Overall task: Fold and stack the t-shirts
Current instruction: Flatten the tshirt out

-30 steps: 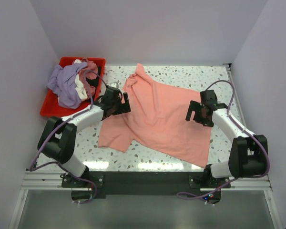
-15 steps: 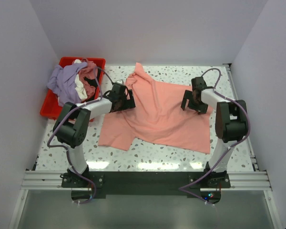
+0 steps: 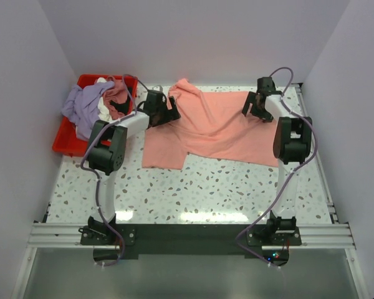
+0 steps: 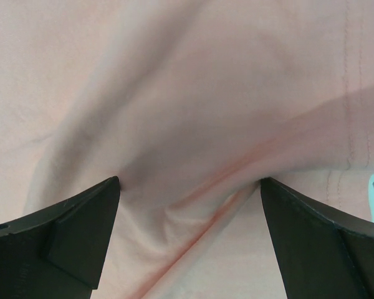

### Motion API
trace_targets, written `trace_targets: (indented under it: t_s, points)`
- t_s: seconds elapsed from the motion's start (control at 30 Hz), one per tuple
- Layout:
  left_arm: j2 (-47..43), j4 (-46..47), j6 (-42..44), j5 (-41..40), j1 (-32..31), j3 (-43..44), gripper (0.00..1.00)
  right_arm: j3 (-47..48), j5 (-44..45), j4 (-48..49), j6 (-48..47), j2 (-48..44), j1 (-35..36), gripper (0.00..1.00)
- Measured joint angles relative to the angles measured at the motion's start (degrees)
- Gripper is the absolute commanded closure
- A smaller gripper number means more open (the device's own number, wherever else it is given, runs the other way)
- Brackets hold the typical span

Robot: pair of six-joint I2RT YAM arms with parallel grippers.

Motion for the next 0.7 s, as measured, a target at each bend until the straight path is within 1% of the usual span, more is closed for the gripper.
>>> trace_targets:
  t_s: [0.1,0.2,0.27,0.33,0.4,0.5,0.57,0.6,0.7]
  points:
    - [1.1,-0.6,0.1,1.0,-0.3,2.0,0.00,3.5,-0.7,-0.2,-1.6,1.8,-1.0,0.01]
    - [0.5,-2.0,0.7,1.1,-0.9,2.0,0.00,4.2,-2.0,-1.9,-2.9,1.8,-1.4,0.01]
    - [-1.4,-3.5,1.1,0.7,-1.6,0.9,0.00,3.8,-2.8,-3.1,-3.4,0.8,-1.4,0.01]
    - [-5.7,-4.6,1.6,-0.3,-2.4,-2.8,0.00,-0.1,-3.8,-3.0,-3.5,-3.1,-1.3,0.01]
    - [-12.8,-5.4,1.6,-1.5,-3.2,-8.4,0.00,-7.0,-5.0,-2.7,-3.4,-10.3,-1.2,0.01]
    - [-25.9,-5.7,1.1,-3.4,-4.4,-18.5,0.00,-18.8,-6.1,-0.8,-2.4,-24.8,-1.2,0.01]
    - [-34.9,-6.1,-0.1,-4.9,-4.6,-25.7,0.00,-27.4,-7.0,0.5,-0.8,-36.9,-1.2,0.01]
    - [-38.7,-6.2,-0.7,-5.6,-4.5,-28.9,0.00,-30.7,-7.3,2.1,-0.1,-40.8,-1.2,0.01]
    - [-47.0,-7.1,-2.7,-7.0,-4.4,-37.4,0.00,-41.3,-9.4,5.5,2.5,-52.6,-1.2,0.01]
